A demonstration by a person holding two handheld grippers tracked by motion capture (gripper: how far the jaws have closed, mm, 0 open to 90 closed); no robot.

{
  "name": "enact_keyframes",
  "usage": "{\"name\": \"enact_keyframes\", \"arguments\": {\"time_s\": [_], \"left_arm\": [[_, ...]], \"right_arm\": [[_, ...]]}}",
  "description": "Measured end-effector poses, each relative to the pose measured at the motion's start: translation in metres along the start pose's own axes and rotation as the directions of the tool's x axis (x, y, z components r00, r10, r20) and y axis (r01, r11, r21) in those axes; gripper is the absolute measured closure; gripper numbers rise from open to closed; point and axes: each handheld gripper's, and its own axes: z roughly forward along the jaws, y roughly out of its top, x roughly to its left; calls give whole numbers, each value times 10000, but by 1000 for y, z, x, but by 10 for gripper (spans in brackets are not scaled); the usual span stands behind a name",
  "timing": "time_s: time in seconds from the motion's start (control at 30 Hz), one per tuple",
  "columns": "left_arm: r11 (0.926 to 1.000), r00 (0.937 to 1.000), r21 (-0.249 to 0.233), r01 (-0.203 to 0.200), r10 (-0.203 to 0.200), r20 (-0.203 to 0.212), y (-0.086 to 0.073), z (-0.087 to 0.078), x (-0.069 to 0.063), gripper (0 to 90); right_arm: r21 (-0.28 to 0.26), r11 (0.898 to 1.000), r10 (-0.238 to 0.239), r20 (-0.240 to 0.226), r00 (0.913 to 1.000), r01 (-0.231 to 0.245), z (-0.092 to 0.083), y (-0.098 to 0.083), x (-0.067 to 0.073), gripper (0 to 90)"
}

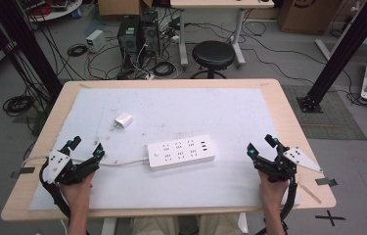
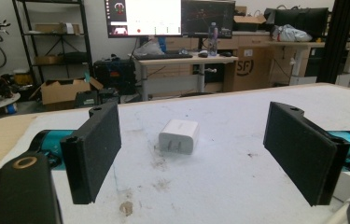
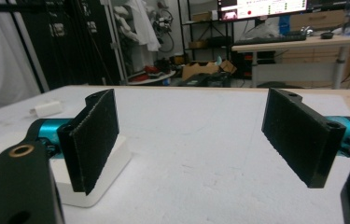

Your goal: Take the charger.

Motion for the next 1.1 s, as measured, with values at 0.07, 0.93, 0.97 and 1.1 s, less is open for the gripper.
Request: {"name": "enact_keyframes", "arguments": {"time_s": [0.07, 0.93, 0.97, 1.1], "left_arm": [[10000, 10000, -22, 26, -26, 27, 0, 0, 0, 190], [9944, 9991, 1028, -261, 226, 348, 17, 7, 0, 207], [9934, 9987, 1109, -305, 257, 446, 21, 8, 0, 207], [9897, 9960, 1392, -340, 220, 867, 37, 13, -1, 208]], "right_arm": [[64, 9999, -136, 168, 9998, 135, 0, 0, 2, 191], [6, 9992, -391, 157, 9991, 391, 1, -1, 3, 191], [40, 9994, -347, 155, 9993, 347, 1, -1, 4, 190], [120, 9992, -372, 198, 9991, 370, 2, -1, 5, 191]]}}
